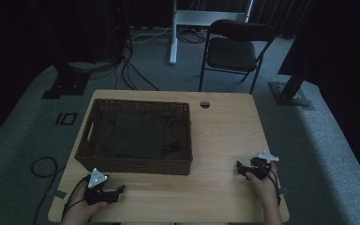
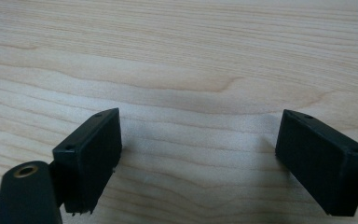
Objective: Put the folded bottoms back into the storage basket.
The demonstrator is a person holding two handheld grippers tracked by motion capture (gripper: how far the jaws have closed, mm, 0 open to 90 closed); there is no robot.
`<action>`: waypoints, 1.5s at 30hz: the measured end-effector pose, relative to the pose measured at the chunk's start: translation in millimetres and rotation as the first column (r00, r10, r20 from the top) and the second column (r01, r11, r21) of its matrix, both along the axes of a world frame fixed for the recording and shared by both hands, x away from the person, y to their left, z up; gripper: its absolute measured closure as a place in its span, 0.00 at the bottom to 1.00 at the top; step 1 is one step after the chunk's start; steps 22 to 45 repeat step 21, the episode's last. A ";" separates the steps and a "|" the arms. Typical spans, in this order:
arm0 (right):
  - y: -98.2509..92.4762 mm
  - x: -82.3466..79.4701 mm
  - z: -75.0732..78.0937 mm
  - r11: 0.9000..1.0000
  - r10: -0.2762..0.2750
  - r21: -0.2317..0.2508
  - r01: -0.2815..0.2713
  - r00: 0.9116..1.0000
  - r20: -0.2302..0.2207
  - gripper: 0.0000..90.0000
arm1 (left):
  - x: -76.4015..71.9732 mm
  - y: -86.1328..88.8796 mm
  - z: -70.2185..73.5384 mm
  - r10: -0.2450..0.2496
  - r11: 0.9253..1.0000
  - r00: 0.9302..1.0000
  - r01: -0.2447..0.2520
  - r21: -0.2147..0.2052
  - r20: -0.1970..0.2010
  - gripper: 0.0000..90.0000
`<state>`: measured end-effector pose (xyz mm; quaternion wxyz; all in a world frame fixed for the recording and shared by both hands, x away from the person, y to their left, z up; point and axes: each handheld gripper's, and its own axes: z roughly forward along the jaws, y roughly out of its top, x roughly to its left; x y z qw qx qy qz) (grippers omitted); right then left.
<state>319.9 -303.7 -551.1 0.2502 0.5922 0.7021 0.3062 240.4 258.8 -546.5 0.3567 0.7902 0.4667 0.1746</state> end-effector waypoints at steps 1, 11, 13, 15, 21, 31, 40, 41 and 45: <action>0.1 0.1 0.0 1.000 0.000 -0.001 0.000 1.000 0.000 0.15 | 0.3 -0.1 0.0 0.001 1.000 1.000 -0.001 0.006 0.002 0.21; 1.1 0.0 -0.2 1.000 0.001 0.002 -0.001 1.000 -0.001 0.15 | 1.9 -6.6 -1.1 0.013 0.997 1.000 -0.014 0.071 0.015 0.17; 1.1 0.0 -0.2 1.000 0.001 0.002 -0.001 1.000 -0.001 0.15 | 1.6 -6.8 -1.1 0.017 0.997 1.000 -0.018 0.071 0.015 0.17; 1.2 0.0 -0.2 1.000 0.001 0.002 -0.001 1.000 -0.001 0.15 | 1.4 -7.2 -1.1 0.023 0.997 1.000 -0.024 0.071 0.015 0.17; 1.1 0.1 -0.1 1.000 0.002 0.002 -0.002 1.000 -0.003 0.15 | 0.7 -7.9 -1.0 0.035 0.997 0.999 -0.036 0.071 0.015 0.17; 1.1 0.1 -0.1 1.000 0.002 0.002 -0.002 1.000 -0.003 0.15 | 0.7 -7.9 -1.0 0.035 0.997 0.999 -0.036 0.071 0.015 0.17; 1.1 0.1 -0.1 1.000 0.002 0.002 -0.002 1.000 -0.003 0.15 | 0.7 -7.9 -1.0 0.035 0.997 0.999 -0.036 0.071 0.015 0.17; 1.1 0.1 -0.1 1.000 0.002 0.002 -0.002 1.000 -0.003 0.15 | 0.7 -7.9 -1.0 0.035 0.997 0.999 -0.036 0.071 0.015 0.17; 1.1 0.1 -0.1 1.000 0.002 0.002 -0.002 1.000 -0.003 0.15 | 0.7 -7.9 -1.0 0.035 0.997 0.999 -0.036 0.071 0.015 0.17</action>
